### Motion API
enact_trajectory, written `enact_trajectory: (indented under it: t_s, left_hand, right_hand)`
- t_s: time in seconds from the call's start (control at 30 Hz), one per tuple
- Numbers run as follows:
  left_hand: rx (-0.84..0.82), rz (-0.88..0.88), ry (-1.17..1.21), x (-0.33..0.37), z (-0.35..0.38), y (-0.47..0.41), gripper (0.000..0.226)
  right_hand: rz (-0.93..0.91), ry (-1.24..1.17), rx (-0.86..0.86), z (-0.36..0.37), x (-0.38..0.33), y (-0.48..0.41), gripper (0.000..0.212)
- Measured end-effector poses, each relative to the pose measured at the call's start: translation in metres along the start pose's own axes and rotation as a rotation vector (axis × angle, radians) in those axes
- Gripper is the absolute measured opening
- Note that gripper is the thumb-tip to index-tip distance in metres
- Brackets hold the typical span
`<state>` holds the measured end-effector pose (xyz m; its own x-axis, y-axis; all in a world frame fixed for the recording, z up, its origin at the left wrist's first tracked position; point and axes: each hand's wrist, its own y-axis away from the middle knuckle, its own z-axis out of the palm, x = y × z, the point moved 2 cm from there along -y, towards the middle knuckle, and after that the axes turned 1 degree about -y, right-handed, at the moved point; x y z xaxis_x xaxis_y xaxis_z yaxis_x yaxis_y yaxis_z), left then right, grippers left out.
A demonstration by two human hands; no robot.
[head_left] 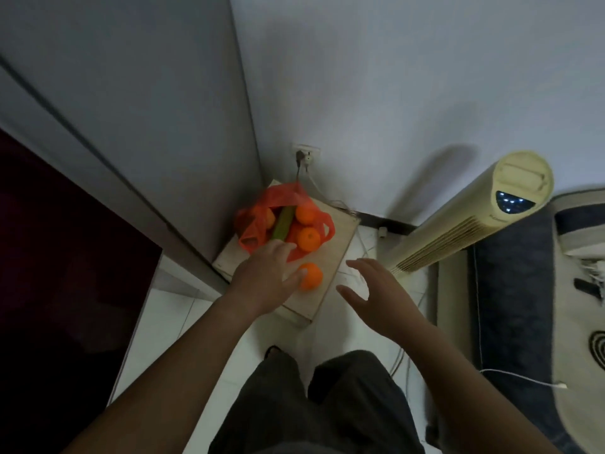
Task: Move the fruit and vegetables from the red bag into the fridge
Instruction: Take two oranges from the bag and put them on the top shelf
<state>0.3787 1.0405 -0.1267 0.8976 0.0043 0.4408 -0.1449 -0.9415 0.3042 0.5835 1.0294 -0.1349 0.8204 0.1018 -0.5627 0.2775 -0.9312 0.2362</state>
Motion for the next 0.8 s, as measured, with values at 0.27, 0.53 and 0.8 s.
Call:
enact_trajectory:
  t_s: [0.27, 0.53, 0.8]
  left_hand:
    - [-0.033, -0.176, 0.024, -0.039, 0.037, -0.058, 0.06]
    - [-0.022, -0.404, 0.192, -0.074, 0.141, -0.11, 0.059]
    - [-0.168, -0.469, 0.391, -0.103, 0.233, -0.159, 0.083]
  right_hand:
    - [-0.146, 0.001, -0.111, 0.025, 0.03, -0.107, 0.049]
    - [-0.401, 0.057, -0.277, 0.089, 0.091, -0.198, 0.052]
    - [-0.497, 0.121, -0.259, 0.154, 0.138, -0.257, 0.053]
